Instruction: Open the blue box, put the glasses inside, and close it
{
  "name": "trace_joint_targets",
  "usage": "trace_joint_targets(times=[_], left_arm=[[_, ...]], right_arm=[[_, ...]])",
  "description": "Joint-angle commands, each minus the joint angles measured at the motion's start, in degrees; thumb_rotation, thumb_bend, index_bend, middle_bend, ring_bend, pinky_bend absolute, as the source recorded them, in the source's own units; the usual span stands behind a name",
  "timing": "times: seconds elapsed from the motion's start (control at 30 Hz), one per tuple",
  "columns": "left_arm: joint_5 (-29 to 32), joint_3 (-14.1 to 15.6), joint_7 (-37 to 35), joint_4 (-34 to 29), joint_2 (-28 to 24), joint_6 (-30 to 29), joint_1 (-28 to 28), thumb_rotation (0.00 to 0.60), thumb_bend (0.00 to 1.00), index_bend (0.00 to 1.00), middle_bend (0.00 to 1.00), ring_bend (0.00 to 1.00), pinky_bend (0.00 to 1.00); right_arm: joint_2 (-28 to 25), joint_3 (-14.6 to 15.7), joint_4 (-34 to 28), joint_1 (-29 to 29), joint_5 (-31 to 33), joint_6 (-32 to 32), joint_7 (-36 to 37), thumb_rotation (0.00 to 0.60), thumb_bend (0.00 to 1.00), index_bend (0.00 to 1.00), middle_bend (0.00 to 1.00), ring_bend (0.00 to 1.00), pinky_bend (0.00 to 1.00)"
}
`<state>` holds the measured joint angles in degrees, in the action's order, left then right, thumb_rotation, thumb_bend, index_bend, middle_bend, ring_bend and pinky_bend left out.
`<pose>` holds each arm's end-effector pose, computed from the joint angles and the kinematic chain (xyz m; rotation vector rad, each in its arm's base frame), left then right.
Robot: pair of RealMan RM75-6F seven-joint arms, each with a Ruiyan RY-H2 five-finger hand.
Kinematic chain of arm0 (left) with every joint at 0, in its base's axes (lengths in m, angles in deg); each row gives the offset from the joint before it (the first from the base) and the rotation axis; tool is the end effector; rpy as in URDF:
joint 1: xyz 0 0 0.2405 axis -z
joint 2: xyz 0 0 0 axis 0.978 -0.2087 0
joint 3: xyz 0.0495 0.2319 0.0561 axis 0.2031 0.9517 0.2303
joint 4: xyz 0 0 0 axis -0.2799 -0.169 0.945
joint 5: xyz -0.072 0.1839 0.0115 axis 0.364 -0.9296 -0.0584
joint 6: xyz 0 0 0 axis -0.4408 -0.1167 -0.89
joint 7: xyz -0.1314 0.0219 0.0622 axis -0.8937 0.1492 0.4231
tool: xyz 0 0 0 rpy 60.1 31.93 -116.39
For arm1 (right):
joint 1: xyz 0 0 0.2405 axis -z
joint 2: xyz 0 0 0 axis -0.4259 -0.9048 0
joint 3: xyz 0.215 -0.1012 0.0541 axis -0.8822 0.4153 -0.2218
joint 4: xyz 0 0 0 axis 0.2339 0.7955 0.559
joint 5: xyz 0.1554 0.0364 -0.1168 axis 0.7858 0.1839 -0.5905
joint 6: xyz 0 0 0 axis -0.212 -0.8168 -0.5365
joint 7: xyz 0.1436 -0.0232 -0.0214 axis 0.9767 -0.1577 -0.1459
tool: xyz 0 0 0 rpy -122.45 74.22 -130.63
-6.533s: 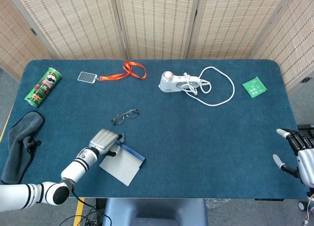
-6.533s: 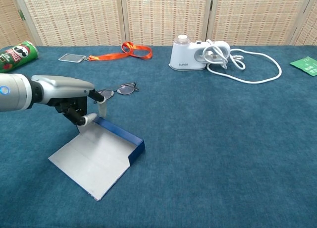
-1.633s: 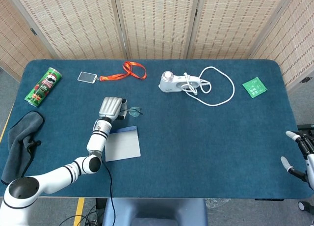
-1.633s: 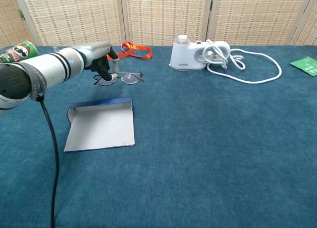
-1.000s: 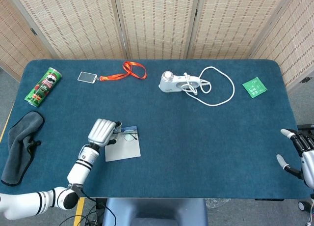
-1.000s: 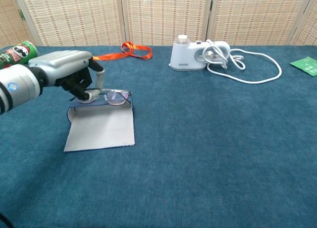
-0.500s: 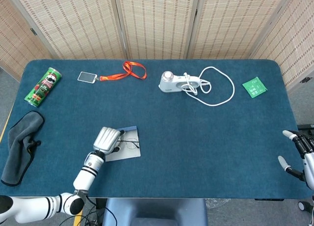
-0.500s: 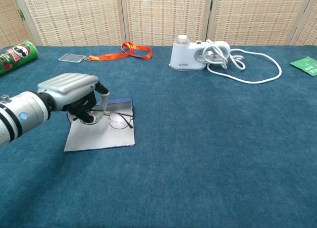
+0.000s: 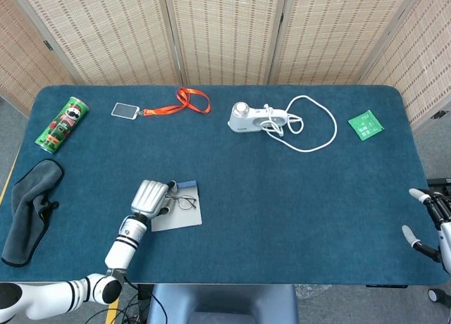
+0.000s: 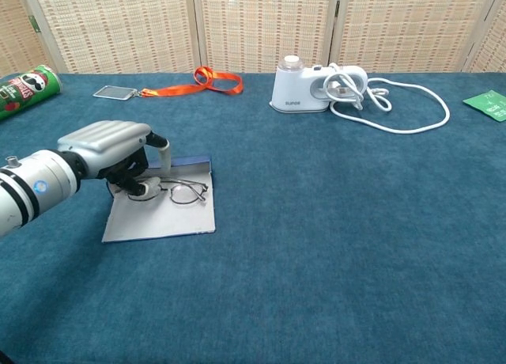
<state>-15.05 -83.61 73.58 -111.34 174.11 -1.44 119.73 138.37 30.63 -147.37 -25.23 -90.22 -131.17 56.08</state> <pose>-0.1528 0.3297 -0.0332 -1.7967 -0.8543 -0.8421 -0.2995 -0.1593 0.2123 1.3201 -0.7490 1.0628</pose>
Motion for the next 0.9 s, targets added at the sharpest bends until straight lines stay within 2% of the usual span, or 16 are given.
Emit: trace_joint_targets(times=[0.03,0.27,0.4,0.73,0.9], left_arm=[[-2.0,0.4,-0.2,0.5,-0.4,-0.9,-0.5,0.6,0.47,0.31,0.93,0.87,0.91],[-2.9,0.4,-0.4,-1.0,-1.3,-0.8,-1.2,0.6,0.39,0.13,0.93,0.87,0.91],[-2.0,-0.3,0.6,-0.8,-0.7,0.8,-0.5,0.6,0.39,0.13,0.93,0.87,0.91],[3.5,-3.4,5.2,4.5,2.3,5.2,2.6,0.6,0.39,0.15,0.93,0.87,0.91],[6.5,-4.7,7.4,5.9,2.4,5.1,3.1,0.6,0.39,0.18,0.93,0.87,0.91]], right_arm=[[0.1,0.0,0.1,-0.1,-0.3,0.0,0.0,0.6,0.28,0.19,0.22,0.27,0.22],[0.2,0.0,0.1,-0.4,-0.3,0.3,0.0,0.6,0.28,0.19,0.22,0.27,0.22],[0.2,-0.1,-0.1,-0.5,-0.4,0.4,-0.2,0.6,0.28,0.19,0.22,0.27,0.22],[0.0,0.0,-0.2,-0.2,0.0,0.2,-0.2,0.6,0.28,0.19,0.22,0.27,0.22],[0.1,0.0,0.0,-0.1,0.0,0.2,0.0,0.6,0.28,0.19,0.22,0.27,0.22]])
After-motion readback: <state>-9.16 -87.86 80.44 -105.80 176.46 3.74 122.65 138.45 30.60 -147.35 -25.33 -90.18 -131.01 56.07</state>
